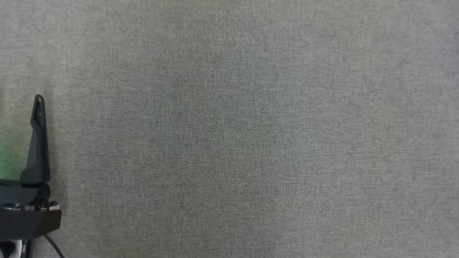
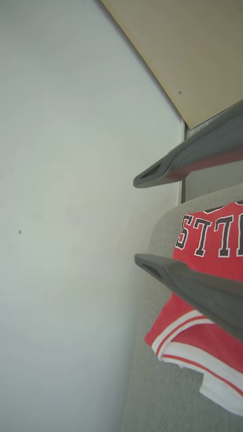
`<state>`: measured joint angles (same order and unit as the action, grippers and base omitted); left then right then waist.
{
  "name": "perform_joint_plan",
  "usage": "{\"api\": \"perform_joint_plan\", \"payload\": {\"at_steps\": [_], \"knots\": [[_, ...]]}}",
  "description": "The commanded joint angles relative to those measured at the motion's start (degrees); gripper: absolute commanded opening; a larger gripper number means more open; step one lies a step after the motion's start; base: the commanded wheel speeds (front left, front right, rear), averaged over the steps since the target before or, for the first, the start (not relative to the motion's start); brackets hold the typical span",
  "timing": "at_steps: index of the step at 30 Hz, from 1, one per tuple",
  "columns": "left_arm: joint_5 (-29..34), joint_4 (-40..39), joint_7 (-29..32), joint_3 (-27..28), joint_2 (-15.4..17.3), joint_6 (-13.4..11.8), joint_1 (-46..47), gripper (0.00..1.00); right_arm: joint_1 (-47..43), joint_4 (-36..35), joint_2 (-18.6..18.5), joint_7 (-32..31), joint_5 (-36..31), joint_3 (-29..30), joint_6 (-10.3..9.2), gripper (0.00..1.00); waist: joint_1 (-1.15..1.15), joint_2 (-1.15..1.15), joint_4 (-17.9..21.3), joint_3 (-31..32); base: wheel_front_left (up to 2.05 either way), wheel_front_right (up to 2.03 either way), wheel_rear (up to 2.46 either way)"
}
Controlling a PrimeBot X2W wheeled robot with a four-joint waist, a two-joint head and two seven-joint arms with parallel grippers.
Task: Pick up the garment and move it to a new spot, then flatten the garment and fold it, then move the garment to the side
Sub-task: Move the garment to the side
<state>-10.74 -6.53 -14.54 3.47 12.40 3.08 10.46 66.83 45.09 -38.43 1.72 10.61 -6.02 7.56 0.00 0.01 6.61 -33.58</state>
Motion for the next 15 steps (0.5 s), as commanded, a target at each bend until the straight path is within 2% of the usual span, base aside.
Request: {"api": "perform_joint_plan", "payload": {"at_steps": [1,10,15], "knots": [[-0.7,0.4,-0.3,0.1,-0.4,0.0,-0.6,1.0,-0.3,-0.5,0.5,0.8,-0.2,0.3,-0.17,1.0,0.0,-0.01,-0.3,1.8,0.0,0.0,0.0],[-1.3,3.4,-0.7,0.7,-2.0,-0.6,-4.3,1.0,-6.9,-6.6,8.9,7.7,1.9,0.1,-0.17,1.0,0.0,-0.01,-1.2,11.0,0.0,0.0,0.0],[-1.2,5.3,-0.7,0.5,-3.0,-0.8,-7.0,1.0,-15.2,-10.7,13.7,9.9,2.3,0.5,-0.17,1.0,0.0,-0.01,-2.2,17.0,0.0,0.0,0.0]]}}
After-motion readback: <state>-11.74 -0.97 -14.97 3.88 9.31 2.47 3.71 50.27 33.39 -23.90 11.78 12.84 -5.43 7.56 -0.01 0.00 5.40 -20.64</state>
